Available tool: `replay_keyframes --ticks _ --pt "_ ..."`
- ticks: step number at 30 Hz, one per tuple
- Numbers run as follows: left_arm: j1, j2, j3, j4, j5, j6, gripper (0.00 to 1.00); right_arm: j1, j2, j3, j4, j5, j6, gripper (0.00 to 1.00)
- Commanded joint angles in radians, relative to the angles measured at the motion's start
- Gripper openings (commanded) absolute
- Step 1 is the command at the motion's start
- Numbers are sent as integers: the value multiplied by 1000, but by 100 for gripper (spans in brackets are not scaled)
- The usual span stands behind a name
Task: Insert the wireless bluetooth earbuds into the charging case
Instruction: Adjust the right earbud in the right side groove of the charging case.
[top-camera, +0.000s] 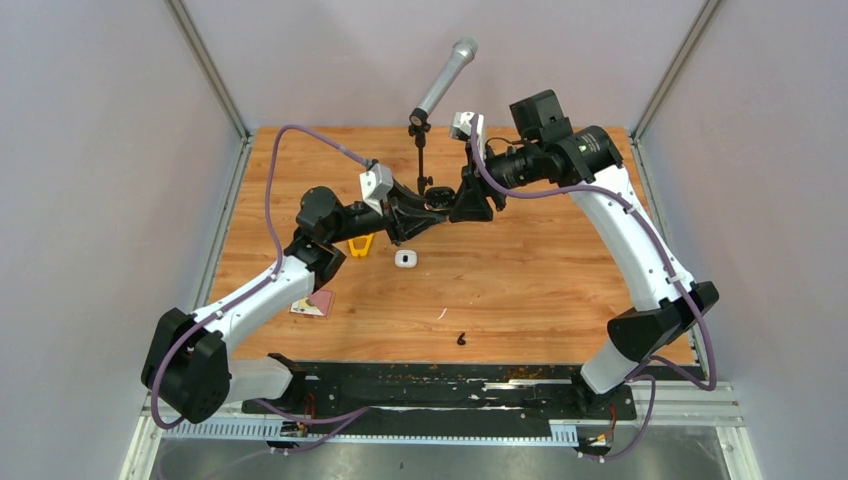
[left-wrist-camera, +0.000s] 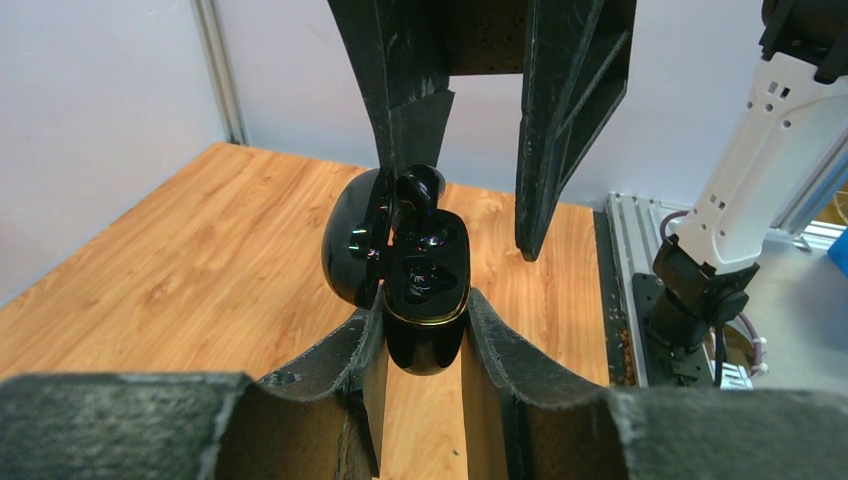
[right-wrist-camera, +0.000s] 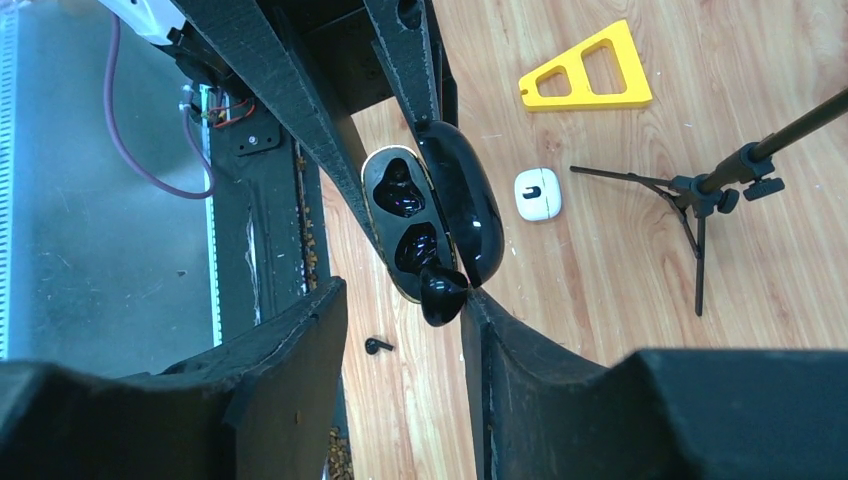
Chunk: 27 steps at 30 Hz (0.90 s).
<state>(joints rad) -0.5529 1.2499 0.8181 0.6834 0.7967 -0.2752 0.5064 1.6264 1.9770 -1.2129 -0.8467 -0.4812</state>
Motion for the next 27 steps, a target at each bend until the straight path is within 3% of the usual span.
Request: replay_keyframes --ticks 1,16,27 --pt "2 -7 10 38 -47 5 0 21 -47 -3 13 3 -33 45" --pt "2 1 9 24 -56 5 0 39 -63 15 15 43 -32 45" --pt "2 4 6 16 -49 12 0 82 -46 59 -17 66 -56 36"
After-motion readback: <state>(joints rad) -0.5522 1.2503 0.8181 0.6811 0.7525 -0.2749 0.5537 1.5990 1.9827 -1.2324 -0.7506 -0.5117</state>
